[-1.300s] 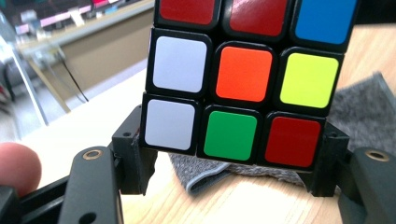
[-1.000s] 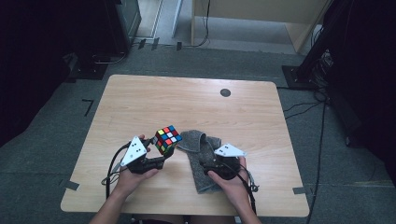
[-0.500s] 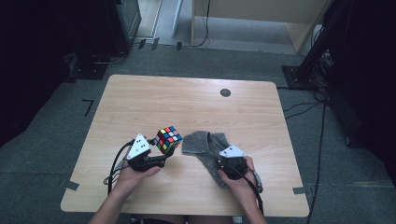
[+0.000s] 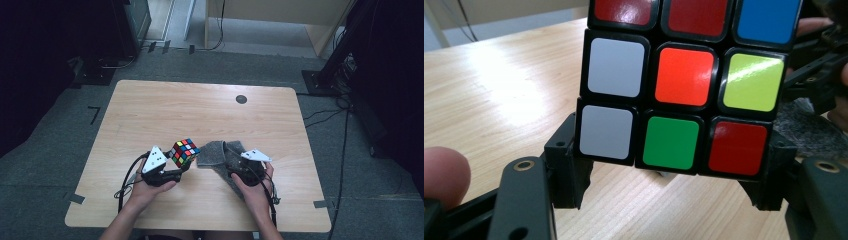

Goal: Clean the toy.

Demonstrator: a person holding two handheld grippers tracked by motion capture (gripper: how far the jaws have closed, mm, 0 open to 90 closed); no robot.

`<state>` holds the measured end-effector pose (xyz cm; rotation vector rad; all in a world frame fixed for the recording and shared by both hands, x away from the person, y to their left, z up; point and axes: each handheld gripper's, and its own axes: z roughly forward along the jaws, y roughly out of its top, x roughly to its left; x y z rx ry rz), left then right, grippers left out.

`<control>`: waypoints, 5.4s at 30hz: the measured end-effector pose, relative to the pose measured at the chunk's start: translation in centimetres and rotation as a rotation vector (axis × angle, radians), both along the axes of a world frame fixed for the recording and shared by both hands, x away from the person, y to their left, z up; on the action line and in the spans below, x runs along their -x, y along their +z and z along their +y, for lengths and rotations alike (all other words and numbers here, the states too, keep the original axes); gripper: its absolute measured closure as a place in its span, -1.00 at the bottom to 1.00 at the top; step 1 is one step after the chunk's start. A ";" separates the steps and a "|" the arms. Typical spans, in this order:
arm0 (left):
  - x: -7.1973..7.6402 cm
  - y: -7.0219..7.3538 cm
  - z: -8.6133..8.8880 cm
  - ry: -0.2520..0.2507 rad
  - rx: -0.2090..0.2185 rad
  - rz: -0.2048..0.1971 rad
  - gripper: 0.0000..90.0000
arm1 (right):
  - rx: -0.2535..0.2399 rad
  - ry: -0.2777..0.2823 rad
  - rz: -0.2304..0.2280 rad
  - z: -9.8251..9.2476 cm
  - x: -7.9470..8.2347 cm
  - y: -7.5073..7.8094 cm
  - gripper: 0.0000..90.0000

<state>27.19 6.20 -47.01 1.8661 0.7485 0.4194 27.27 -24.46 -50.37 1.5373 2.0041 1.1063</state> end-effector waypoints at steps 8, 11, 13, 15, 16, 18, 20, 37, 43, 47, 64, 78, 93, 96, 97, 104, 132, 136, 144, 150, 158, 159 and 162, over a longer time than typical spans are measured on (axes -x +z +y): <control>0.5 0.1 -0.2 -0.029 0.015 -0.020 -0.26 | 0.165 0.030 0.024 1.3 0.0 -1.4 -0.25; 0.5 0.2 -0.2 -0.029 0.027 -0.015 -0.26 | 0.156 0.025 0.007 1.2 0.2 -1.6 -0.13; 0.4 0.2 -0.1 -0.027 0.028 -0.015 -0.26 | 0.155 0.039 -0.003 0.8 0.4 -1.5 0.37; 0.4 0.2 -0.2 -0.038 0.023 -0.012 -0.26 | 0.149 0.070 -0.020 0.0 0.5 -1.5 0.70; 0.5 0.2 -0.3 -0.043 0.018 -0.014 -0.26 | 0.128 0.075 -0.017 -0.4 0.4 -1.6 0.76; 0.6 0.2 -0.5 -0.050 -0.001 -0.016 -0.26 | 0.039 0.075 0.013 -1.4 0.3 -1.5 0.81; 0.7 0.0 -0.9 -0.066 -0.038 -0.013 -0.26 | -0.027 0.084 -0.003 -1.9 0.7 -1.1 0.81; 2.1 -0.3 -5.7 -0.118 -0.349 0.062 -0.26 | -0.060 0.417 -0.314 5.5 6.5 7.3 0.78; 2.2 -0.2 -5.9 -0.118 -0.360 0.068 -0.26 | -0.034 0.503 -0.198 7.5 6.7 6.5 0.78; 2.2 -0.2 -5.7 -0.133 -0.351 0.064 -0.25 | -0.011 0.499 -0.180 8.1 6.7 6.5 0.79; 3.2 1.9 -2.5 -0.256 0.016 -0.153 -0.24 | -0.377 0.310 -0.312 1.4 5.8 8.6 0.78; 3.2 2.6 -1.3 -0.268 0.094 -0.177 -0.24 | -0.438 0.329 -0.214 0.8 4.7 7.2 0.76; 3.5 2.7 -1.6 -0.302 0.113 -0.173 -0.24 | -0.470 0.337 -0.226 0.6 4.8 7.3 0.76; 3.2 2.4 -1.6 -0.291 0.101 -0.153 -0.24 | -0.473 0.345 -0.237 0.7 5.1 7.7 0.75; 3.1 2.3 -1.7 -0.288 0.082 -0.150 -0.24 | -0.480 0.356 -0.251 0.8 5.2 8.0 0.75; 3.0 2.5 -1.2 -0.290 0.143 -0.141 -0.24 | -0.467 0.362 -0.267 0.9 5.2 8.0 0.75; 2.3 2.4 -0.7 -0.238 0.308 -0.059 -0.24 | -0.522 0.371 -0.186 2.6 5.2 5.8 0.74; 2.5 2.5 -0.7 -0.238 0.304 -0.064 -0.24 | -0.506 0.418 -0.136 3.8 5.2 5.0 0.74; 2.2 2.3 -0.4 -0.230 0.292 -0.061 -0.24 | -0.509 0.410 -0.144 3.4 5.2 5.3 0.74; 2.3 2.2 -0.7 -0.236 0.301 -0.054 -0.24 | -0.533 0.381 -0.151 2.9 5.1 5.3 0.74; 2.2 2.3 -0.4 -0.229 0.303 -0.057 -0.24 | -0.505 0.457 -0.116 4.3 5.2 4.8 0.73; 2.2 2.3 -0.4 -0.227 0.298 -0.061 -0.24 | -0.513 0.443 -0.123 4.0 5.2 4.9 0.73; 2.2 2.2 -0.5 -0.229 0.292 -0.055 -0.24 | -0.567 0.372 -0.155 2.4 5.0 5.4 0.74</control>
